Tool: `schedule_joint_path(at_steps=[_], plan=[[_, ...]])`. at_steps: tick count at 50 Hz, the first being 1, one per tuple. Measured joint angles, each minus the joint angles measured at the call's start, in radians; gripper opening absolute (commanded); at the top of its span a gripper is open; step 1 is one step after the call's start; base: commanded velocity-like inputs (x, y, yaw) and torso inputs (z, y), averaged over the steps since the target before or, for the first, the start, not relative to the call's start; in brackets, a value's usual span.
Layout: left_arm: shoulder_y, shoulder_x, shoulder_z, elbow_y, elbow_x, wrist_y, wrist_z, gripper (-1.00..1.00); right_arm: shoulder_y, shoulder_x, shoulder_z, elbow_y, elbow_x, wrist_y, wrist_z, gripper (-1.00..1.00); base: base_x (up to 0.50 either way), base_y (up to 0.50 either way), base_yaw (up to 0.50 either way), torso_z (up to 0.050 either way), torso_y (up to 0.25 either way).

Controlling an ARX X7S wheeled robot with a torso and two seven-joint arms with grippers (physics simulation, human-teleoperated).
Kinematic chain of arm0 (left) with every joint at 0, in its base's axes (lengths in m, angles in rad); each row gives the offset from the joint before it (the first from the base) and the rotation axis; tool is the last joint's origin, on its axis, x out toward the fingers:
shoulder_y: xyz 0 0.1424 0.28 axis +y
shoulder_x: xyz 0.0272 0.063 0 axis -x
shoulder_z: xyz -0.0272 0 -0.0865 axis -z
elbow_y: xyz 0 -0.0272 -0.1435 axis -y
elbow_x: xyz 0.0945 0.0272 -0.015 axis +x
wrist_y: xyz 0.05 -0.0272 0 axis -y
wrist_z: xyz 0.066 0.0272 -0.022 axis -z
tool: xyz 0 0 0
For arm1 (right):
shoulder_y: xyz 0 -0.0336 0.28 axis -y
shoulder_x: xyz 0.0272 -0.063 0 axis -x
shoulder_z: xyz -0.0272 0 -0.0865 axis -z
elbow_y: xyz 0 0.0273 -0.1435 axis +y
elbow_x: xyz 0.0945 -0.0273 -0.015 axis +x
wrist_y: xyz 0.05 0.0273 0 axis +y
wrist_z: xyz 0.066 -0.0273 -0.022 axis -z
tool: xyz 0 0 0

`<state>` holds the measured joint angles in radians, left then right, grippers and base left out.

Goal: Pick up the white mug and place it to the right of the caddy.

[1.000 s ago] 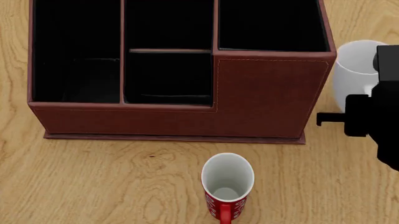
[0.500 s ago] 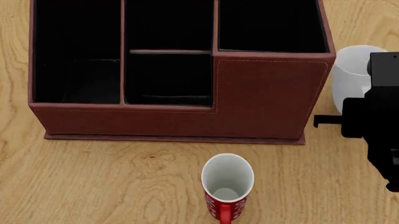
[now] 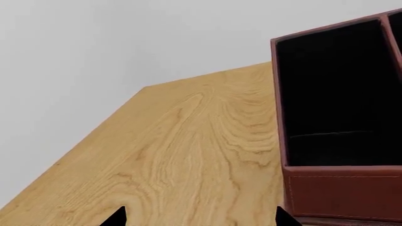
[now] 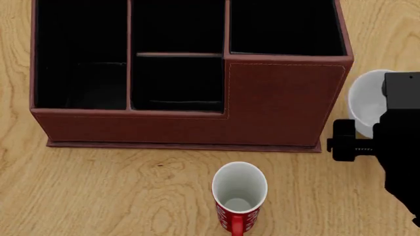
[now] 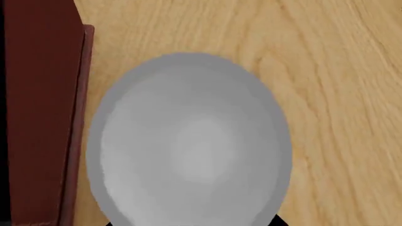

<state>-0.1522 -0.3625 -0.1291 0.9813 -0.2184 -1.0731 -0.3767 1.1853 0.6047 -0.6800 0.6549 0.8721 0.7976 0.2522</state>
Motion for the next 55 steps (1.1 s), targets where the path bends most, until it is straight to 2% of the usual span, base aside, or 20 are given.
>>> schedule_joint_path(at_steps=[29, 55], plan=[[0.012, 0.001, -0.005, -0.007, -0.020, 0.026, -0.003, 1.00, 0.006, 0.185, 0.120, -0.566, 0.220, 0.263, 0.282, 1.00, 0.00, 0.00, 0.00, 0.000, 0.000], [0.037, 0.000, -0.017, -0.012, -0.035, 0.059, -0.006, 1.00, 0.109, 0.232, 0.218, -0.898, 0.504, 0.484, 0.558, 1.00, 0.00, 0.00, 0.00, 0.000, 0.000]])
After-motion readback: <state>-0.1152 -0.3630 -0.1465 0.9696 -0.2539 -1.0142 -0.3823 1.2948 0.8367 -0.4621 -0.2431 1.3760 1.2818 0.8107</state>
